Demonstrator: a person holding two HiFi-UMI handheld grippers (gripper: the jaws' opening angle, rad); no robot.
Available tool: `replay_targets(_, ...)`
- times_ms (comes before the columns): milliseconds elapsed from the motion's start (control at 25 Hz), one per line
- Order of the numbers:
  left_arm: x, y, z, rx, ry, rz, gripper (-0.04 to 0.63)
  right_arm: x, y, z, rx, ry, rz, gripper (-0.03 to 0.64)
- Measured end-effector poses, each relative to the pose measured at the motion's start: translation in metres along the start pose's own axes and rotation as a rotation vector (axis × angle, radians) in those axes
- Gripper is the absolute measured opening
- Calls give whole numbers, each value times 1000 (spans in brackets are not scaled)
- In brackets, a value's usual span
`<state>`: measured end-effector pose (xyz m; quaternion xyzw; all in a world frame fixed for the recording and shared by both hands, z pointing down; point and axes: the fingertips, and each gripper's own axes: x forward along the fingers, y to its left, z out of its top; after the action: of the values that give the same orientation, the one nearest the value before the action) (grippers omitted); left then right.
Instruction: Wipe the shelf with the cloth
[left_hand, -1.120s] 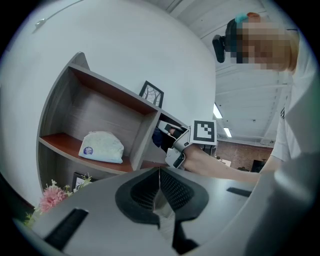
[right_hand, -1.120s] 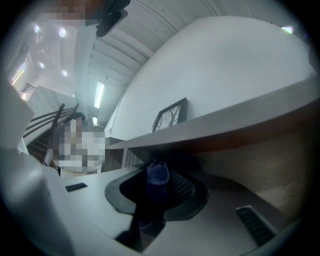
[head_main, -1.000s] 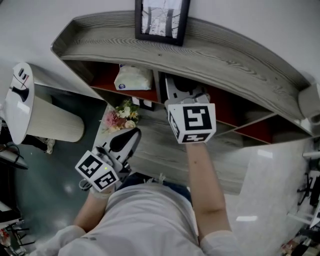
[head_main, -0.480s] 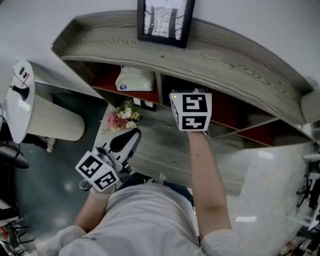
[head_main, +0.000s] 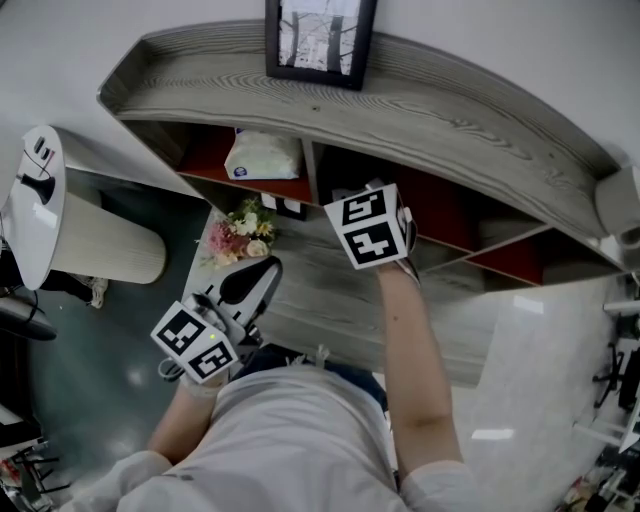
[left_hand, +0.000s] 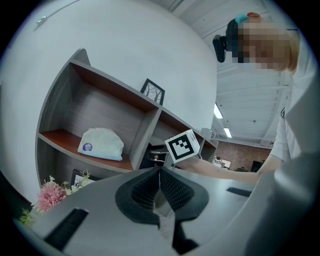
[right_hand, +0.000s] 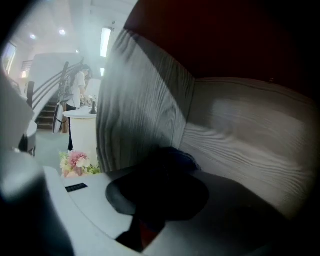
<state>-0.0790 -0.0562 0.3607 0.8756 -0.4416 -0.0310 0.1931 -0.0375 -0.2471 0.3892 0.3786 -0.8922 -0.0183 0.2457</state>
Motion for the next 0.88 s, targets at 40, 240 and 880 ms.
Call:
replay_targets(40,0,-1,0,0,1,-2,17,-2,4,-1,-3,3,13,78)
replay_targets(240,2,-7,-2,2,4,-19,17,-20,24,-2,46,-23,89,78)
replay_targets(880,30,-33,-5,3,23,-143,17,-109,-28,4,309,-294,-179,80)
